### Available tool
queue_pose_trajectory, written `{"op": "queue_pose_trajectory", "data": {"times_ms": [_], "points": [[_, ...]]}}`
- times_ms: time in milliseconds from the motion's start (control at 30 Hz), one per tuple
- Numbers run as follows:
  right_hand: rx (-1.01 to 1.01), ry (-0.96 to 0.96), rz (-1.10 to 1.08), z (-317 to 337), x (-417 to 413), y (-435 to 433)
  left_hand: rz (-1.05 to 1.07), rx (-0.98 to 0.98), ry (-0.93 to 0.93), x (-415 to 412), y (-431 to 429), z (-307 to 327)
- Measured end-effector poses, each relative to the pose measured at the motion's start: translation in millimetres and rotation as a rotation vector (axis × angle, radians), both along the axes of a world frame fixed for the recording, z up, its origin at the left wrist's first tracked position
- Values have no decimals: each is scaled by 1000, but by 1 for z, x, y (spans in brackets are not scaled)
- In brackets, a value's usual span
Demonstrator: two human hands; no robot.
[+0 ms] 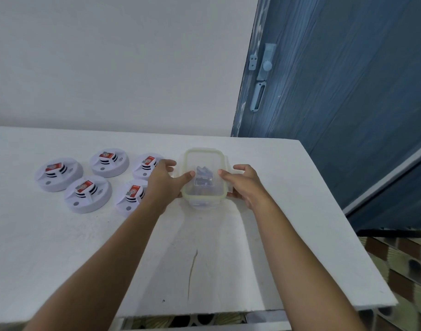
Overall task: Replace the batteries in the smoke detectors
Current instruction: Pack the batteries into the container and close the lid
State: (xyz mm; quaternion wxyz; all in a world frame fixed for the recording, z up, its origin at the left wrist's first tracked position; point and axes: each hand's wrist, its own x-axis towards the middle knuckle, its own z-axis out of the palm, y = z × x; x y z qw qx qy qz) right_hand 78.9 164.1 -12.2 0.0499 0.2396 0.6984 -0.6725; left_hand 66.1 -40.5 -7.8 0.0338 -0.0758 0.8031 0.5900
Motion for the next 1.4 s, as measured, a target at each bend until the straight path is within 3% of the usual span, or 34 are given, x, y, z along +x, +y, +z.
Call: {"op": "queue_pose_trajectory", "data": {"times_ms": [333, 633, 833, 1067, 1200, 1300, 1400], "points": [[35, -27, -13, -7, -7, 0, 14, 249, -92, 7, 7, 1], [59, -49, 4, -2, -5, -1, 40, 251, -156, 6, 9, -2], [238, -6, 7, -6, 2, -7, 25, 245, -130, 7, 10, -5], [258, 34, -15, -8, 11, -18, 6, 220, -109, 9, 8, -6], [223, 24, 9, -6, 12, -19, -52, 5, -40, 7, 7, -6], [174, -2, 23, -5, 10, -16, -155, -443, 274, 2, 4, -7], [136, -1, 27, -5, 9, -16, -335, -607, 536, 1, 2, -2]]}}
